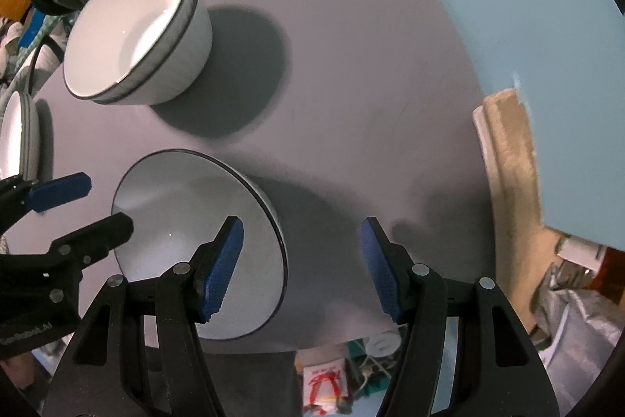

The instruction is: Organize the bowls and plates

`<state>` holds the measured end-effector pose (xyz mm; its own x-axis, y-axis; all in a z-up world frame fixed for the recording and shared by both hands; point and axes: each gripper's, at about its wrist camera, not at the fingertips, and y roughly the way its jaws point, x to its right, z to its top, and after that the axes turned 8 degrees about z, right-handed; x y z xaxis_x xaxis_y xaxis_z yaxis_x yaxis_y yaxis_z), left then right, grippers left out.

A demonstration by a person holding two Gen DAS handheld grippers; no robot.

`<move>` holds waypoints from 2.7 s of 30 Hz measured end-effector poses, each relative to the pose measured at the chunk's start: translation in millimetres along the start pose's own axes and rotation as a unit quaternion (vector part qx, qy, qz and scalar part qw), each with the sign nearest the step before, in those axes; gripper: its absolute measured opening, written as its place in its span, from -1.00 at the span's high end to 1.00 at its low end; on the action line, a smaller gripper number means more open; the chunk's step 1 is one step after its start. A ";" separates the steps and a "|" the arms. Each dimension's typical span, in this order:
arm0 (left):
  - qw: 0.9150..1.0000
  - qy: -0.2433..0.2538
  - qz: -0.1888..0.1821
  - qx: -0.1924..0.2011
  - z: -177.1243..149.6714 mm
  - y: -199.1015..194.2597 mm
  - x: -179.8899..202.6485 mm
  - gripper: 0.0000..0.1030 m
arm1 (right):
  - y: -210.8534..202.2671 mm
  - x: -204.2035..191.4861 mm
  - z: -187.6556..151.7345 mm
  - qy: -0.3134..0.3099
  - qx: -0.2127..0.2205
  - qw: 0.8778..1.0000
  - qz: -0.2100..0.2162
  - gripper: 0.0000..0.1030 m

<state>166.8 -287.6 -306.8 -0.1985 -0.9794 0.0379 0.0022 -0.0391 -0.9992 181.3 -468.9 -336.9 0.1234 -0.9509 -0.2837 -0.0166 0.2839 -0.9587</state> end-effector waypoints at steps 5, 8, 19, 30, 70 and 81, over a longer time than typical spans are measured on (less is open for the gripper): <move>1.000 0.007 0.006 -0.010 2.3 7.8 5.5 -0.19 | 6.5 3.3 -0.2 0.005 0.002 1.000 0.004 -0.20; 1.000 0.013 0.010 -0.012 2.5 10.9 9.0 -0.19 | 9.6 3.0 -0.5 0.008 0.002 1.000 0.007 -0.20; 0.999 0.006 0.003 -0.031 6.6 20.9 13.1 -0.04 | 13.3 3.8 3.1 0.028 -0.005 0.999 0.018 0.18; 0.999 0.004 -0.002 -0.043 14.9 29.5 16.8 0.49 | 12.6 5.5 3.1 0.034 -0.015 0.999 0.028 0.69; 0.999 -0.007 0.016 -0.052 -3.4 36.4 21.4 0.86 | 24.0 -16.6 3.0 0.045 -0.020 0.998 0.031 0.86; 0.999 -0.023 0.005 -0.036 -3.4 9.1 7.7 0.86 | 3.9 -16.6 9.1 0.032 -0.007 0.999 0.034 0.86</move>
<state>162.0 -294.9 -315.6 -0.1539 -0.9877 0.0272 -0.0667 -0.0171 -0.9976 188.2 -450.9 -335.8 0.0574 -0.9358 -0.3479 -0.0376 0.3462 -0.9374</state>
